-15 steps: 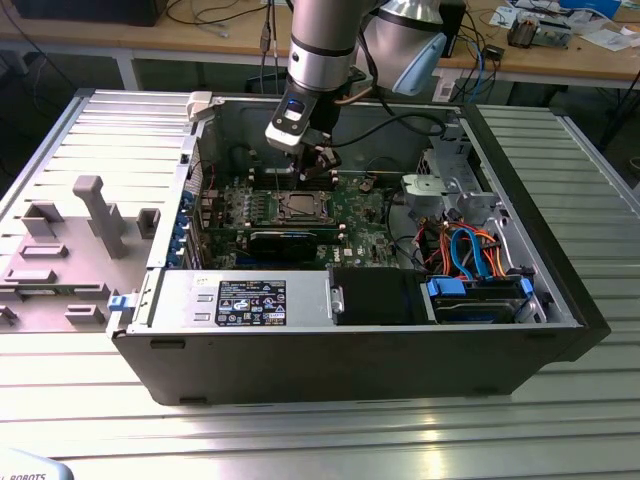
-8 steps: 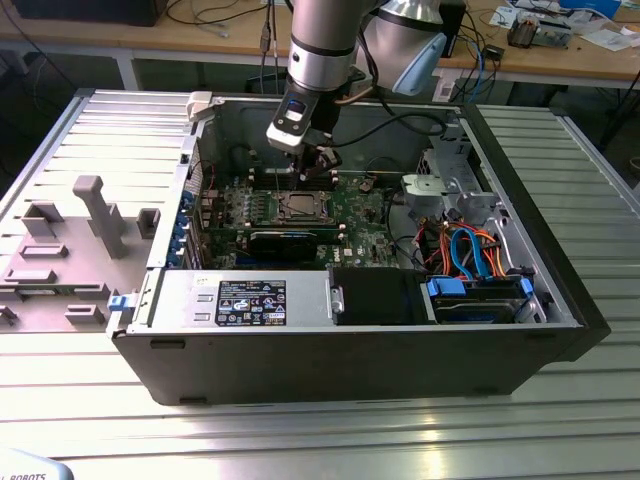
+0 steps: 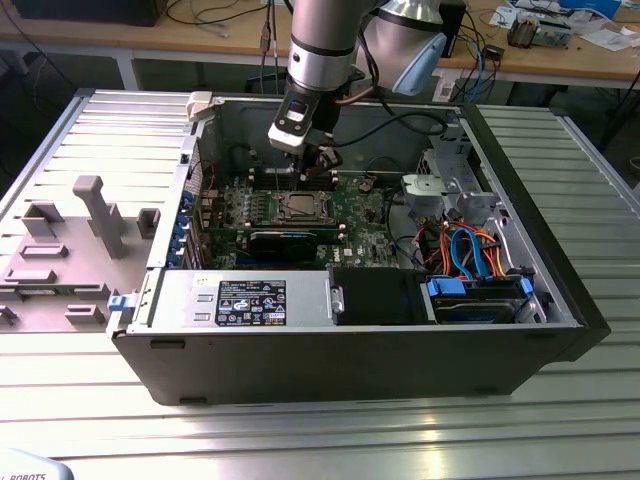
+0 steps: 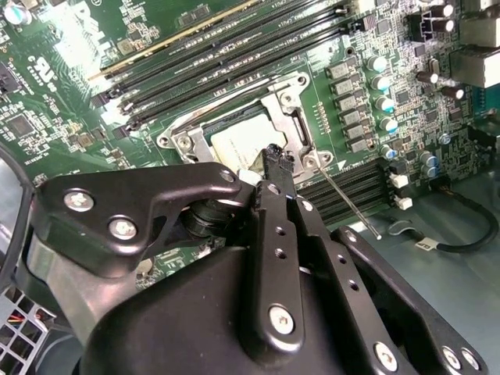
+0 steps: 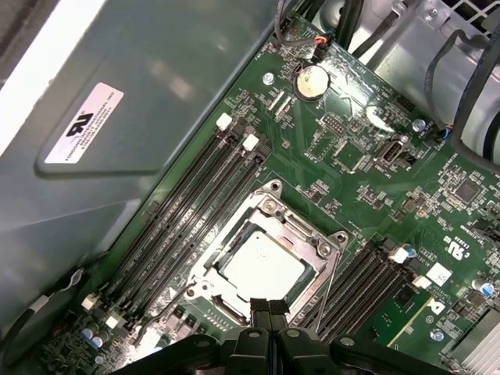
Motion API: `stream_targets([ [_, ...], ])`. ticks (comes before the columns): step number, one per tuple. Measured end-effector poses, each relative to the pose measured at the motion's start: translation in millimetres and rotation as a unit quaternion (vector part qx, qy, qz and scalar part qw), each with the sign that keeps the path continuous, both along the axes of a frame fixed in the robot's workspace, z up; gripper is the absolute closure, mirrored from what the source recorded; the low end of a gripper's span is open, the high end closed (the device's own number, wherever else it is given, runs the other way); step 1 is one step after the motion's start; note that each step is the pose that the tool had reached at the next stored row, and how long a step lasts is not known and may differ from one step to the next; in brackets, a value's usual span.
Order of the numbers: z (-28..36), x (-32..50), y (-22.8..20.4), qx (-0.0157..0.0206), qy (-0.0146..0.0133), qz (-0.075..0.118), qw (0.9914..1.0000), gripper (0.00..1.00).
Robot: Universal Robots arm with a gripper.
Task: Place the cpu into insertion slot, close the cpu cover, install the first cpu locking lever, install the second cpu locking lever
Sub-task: 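Install the first cpu locking lever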
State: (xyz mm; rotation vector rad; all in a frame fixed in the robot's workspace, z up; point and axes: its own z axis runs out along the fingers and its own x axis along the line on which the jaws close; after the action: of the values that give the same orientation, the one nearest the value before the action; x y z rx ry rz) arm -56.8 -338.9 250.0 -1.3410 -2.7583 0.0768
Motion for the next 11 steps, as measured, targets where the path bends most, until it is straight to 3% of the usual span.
stream_targets([
  [11,0.0,0.0,0.0,0.0000,0.0000,0.016,0.99988,0.89],
])
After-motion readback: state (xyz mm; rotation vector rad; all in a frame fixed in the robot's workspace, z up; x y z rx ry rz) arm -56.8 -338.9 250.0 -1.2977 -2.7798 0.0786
